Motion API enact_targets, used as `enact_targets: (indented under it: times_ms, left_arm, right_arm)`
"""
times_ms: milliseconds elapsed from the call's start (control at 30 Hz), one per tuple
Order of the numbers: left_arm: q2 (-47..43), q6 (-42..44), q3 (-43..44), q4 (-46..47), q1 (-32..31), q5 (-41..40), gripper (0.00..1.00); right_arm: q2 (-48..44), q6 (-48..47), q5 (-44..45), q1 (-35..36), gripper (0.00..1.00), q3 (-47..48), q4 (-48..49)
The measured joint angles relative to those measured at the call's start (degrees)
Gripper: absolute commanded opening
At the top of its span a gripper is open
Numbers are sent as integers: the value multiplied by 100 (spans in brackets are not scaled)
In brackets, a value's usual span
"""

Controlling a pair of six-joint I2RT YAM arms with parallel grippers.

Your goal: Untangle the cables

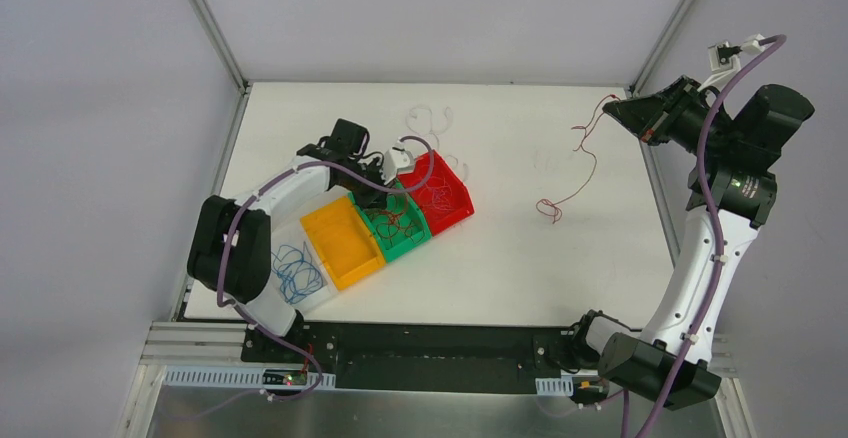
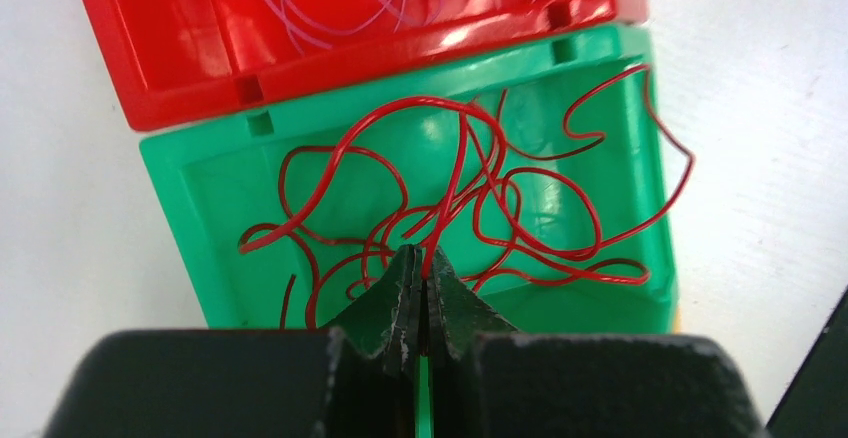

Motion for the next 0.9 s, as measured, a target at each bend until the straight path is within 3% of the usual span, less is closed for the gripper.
enact_targets:
  times_ms: [67,167,300,567,733,900]
  left_arm:
    - [59,57,0,-68,-2,-221,2]
    - [144,114,7,-186,-7,-535,22]
    - [136,70,138,-409,-7,-619,38]
    - [-411,-74,671,-796,-15,-31,47]
    - [-586,-122,833,-933,-326,162,66]
    - [-190,-433,828,-1008,-859,-35,61]
  right_arm:
    - [11,-7,0,0,0,0,-4]
    - [33,-4,0,4,0,0,-2]
    - [63,-4,-2,11,0,0,4]
    - [68,-4,-2,15,0,0,26]
    - [66,-2,-2,15,0,-2,31]
    - [66,13,-2,17,0,-2,31]
